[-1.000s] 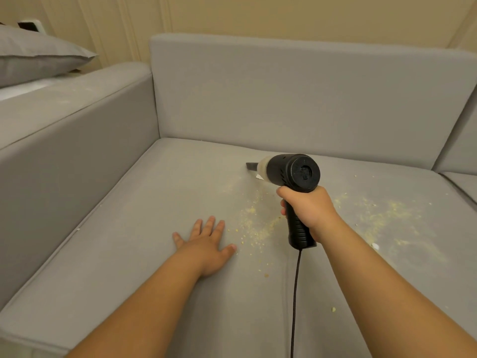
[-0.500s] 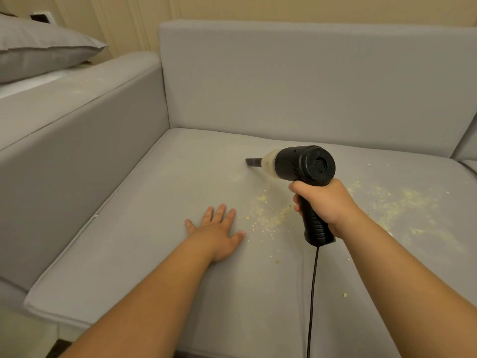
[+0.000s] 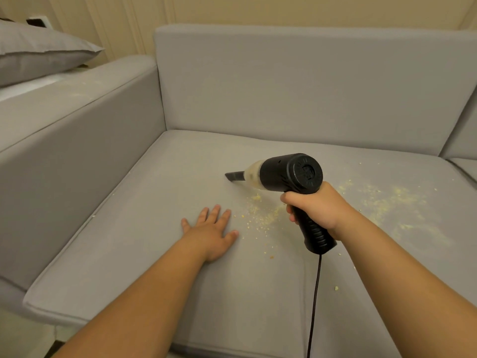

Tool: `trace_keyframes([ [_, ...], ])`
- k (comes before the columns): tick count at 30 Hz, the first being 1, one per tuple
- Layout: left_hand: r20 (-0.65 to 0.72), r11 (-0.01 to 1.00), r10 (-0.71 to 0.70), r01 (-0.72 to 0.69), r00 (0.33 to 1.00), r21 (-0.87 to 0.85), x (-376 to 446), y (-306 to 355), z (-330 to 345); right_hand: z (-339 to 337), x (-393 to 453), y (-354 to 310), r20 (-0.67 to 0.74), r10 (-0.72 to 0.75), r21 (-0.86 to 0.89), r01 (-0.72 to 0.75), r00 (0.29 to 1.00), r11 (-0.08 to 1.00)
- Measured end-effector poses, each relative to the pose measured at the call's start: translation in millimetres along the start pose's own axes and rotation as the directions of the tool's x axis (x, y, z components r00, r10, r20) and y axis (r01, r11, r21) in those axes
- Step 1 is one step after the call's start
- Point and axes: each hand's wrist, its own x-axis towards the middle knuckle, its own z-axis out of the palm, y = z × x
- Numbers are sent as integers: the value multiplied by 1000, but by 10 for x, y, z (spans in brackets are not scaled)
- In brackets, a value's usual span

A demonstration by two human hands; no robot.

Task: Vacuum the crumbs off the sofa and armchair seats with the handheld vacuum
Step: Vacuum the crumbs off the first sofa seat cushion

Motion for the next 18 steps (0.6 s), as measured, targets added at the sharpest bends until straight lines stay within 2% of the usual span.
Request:
trace_keyframes([
  [3, -3, 1000, 3, -3, 1000, -5, 8, 8, -7, -62, 28, 21, -6, 17, 0, -17, 1000, 1000],
  [7, -5, 1000, -3, 3, 1000, -4, 16, 1, 5, -44, 93, 46, -110, 20, -1, -20, 994, 1000],
  [11, 4, 1000, -4, 4, 1000, -6, 16, -1, 1, 9, 130, 55, -131, 25, 24, -22, 991, 999],
  [18, 1, 1000, 4, -4, 1000, -9, 32, -20, 17, 31, 111, 38, -279, 61, 163, -15, 958, 987],
])
